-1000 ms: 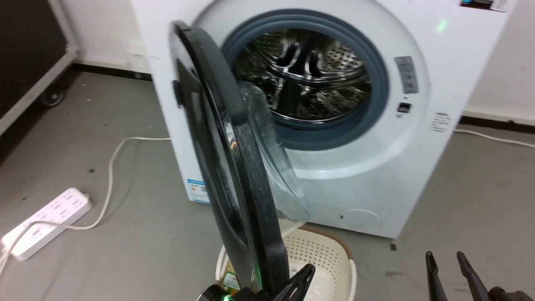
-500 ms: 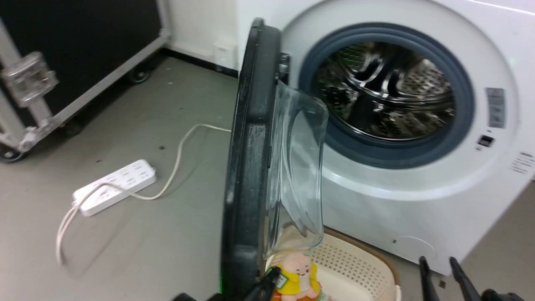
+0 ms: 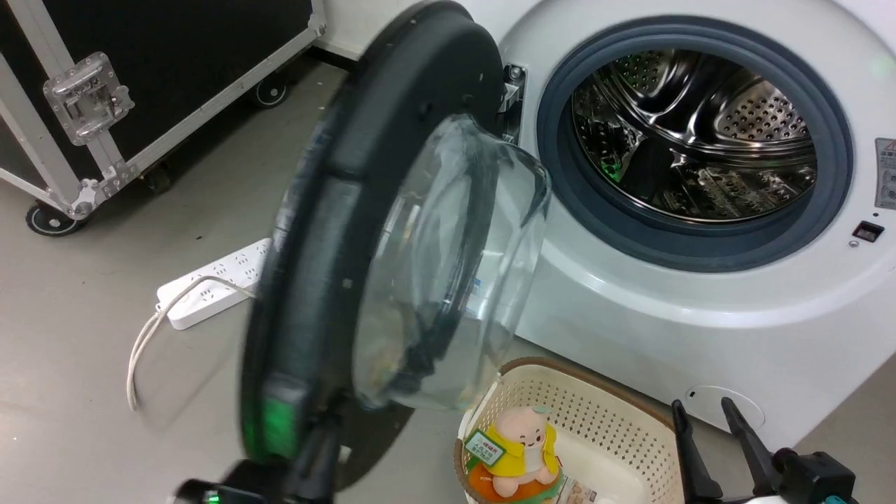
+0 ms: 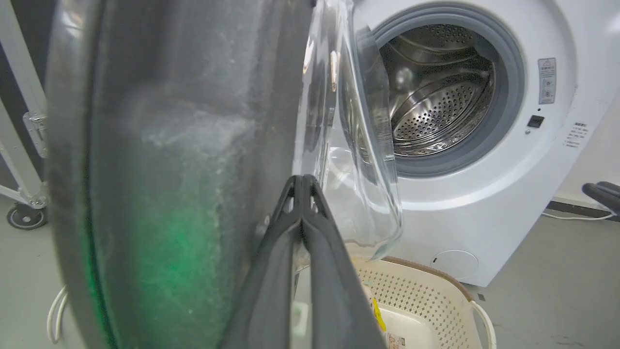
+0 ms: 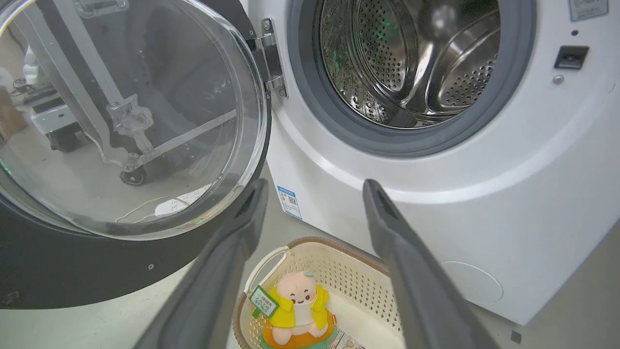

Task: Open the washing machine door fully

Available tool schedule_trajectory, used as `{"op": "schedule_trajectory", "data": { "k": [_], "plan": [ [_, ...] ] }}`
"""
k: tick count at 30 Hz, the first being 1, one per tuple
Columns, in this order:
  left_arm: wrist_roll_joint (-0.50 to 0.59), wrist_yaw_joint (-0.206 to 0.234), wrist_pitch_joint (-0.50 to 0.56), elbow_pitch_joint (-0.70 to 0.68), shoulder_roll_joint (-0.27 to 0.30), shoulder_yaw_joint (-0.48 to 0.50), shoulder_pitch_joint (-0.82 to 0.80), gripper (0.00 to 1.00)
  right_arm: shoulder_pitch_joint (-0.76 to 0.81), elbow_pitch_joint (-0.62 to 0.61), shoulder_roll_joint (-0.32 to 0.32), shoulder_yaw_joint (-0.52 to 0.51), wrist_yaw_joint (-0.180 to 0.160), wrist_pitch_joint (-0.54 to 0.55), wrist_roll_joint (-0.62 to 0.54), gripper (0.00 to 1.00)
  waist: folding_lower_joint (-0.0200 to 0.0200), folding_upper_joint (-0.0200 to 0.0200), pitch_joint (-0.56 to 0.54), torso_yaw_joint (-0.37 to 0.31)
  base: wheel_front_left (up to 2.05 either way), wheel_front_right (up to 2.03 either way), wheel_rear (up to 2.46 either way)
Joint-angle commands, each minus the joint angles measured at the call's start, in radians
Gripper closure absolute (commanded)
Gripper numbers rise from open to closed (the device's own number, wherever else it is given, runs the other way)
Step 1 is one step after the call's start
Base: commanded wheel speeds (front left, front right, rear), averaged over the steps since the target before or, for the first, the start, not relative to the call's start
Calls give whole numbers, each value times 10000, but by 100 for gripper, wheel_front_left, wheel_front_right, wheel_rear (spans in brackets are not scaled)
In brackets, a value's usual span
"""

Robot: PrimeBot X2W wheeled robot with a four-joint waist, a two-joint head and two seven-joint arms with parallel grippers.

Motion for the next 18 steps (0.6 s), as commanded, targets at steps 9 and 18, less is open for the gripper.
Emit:
{"op": "schedule_trajectory", "data": {
  "k": [9,18],
  "plan": [
    [-936,165,-243,1017,520,1505,-512,100,400,-100,22,-268,8,-43,-245,0,-1,0,194,81,0,0,0],
    [-1520,278,-621,2592,902,2879,-1969,100,372,-515,-87,-584,8,-41,-804,0,-1,0,1401,-561,0,0,0]
  ]
}}
